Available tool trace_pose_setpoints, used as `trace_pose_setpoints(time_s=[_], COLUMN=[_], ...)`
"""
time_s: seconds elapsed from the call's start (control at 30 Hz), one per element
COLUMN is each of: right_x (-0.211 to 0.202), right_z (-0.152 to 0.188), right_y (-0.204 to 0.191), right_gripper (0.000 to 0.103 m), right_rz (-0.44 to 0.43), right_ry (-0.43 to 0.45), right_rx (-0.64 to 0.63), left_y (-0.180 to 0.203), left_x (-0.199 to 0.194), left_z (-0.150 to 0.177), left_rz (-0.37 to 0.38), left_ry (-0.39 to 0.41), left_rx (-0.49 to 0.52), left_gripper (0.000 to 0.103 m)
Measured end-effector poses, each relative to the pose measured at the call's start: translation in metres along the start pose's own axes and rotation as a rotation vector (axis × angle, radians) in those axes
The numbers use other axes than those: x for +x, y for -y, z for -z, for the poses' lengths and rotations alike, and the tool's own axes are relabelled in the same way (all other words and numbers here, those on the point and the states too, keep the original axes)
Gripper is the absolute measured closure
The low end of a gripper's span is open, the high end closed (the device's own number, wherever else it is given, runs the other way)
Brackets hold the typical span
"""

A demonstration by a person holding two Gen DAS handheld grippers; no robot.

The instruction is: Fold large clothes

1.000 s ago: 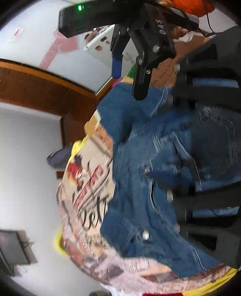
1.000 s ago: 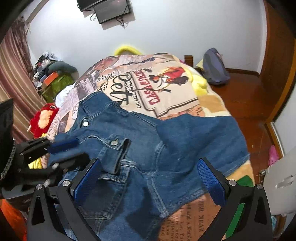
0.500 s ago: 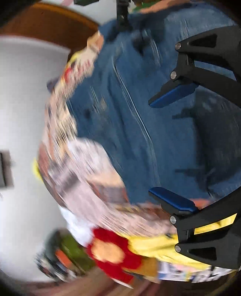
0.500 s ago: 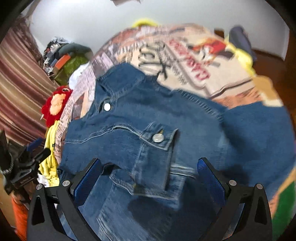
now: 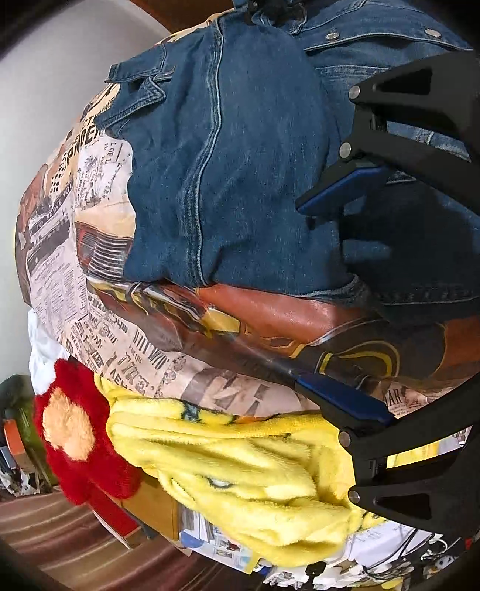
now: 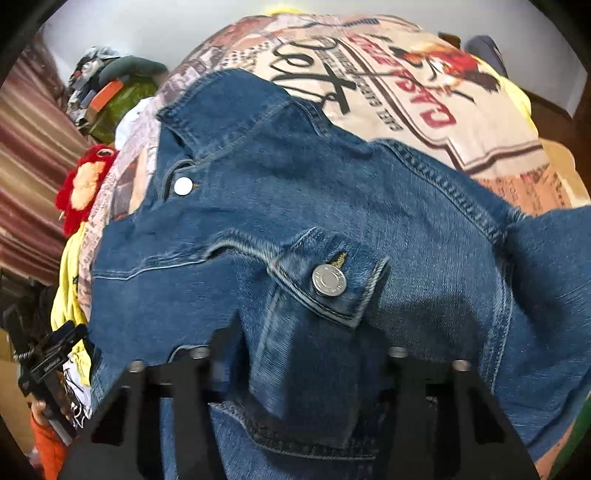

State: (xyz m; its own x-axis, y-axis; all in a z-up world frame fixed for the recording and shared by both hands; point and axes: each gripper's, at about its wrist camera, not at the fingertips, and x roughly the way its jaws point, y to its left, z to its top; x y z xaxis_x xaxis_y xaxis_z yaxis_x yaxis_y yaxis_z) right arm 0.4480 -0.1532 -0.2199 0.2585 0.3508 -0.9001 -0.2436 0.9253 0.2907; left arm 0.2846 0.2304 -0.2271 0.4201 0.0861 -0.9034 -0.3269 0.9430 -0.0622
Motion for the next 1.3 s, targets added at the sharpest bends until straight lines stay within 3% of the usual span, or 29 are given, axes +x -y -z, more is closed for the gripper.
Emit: trace_pose_setpoints(time_s=[0.07, 0.23, 0.43, 0.53, 0.73, 0.83, 0.97, 1.07, 1.3], right_x=[-0.01, -0.045, -0.084, -0.081, -0.044, -0.031, -0.026, -0.026, -0.049], right_z=[-0.002, -0.006, 0.001, 0.006, 0.017, 0.021, 0.022, 0.022, 0.027], right_y=[-0.003, -0.023, -0.036, -0.028, 0.002, 0.012, 0.02, 0.024, 0.034], right_gripper=[0.072, 0.072, 0.072, 0.072, 0.071, 0.065, 0.039, 0.029, 0.027], right_rz=[-0.033, -0.029, 0.038, 0.095, 0.142, 0.145, 0.173, 0.195, 0.177], right_ry=[0.02, 0.111, 0.203, 0.196, 0.092, 0.06, 0.058, 0.051, 0.066], right_rx=[-0.01, -0.084, -0.204, -0.22, -0.163, -0.136, -0.117, -0.12, -0.078], left_y=[0.005, 0.019, 0.051, 0.065, 0.086, 0.086, 0.085, 0.087, 0.09], left_x=[-0.002, -0.009, -0.01, -0.003, 0.028, 0.034, 0.035, 0.036, 0.03], left_z=[-0.003, -0.015, -0.024, -0.023, -0.014, -0.013, -0.012, -0.008, -0.008], left_rz=[0.008, 0.033, 0.077, 0.103, 0.131, 0.141, 0.144, 0.131, 0.1], left_ry=[0.01, 0.032, 0.045, 0.027, -0.058, -0.063, -0.061, -0.047, -0.057], left_rx=[0.002, 0.027, 0.095, 0.122, 0.166, 0.166, 0.181, 0.195, 0.197], left_gripper=[0.016, 0.016, 0.016, 0.016, 0.016, 0.015, 0.013, 0.01, 0.01])
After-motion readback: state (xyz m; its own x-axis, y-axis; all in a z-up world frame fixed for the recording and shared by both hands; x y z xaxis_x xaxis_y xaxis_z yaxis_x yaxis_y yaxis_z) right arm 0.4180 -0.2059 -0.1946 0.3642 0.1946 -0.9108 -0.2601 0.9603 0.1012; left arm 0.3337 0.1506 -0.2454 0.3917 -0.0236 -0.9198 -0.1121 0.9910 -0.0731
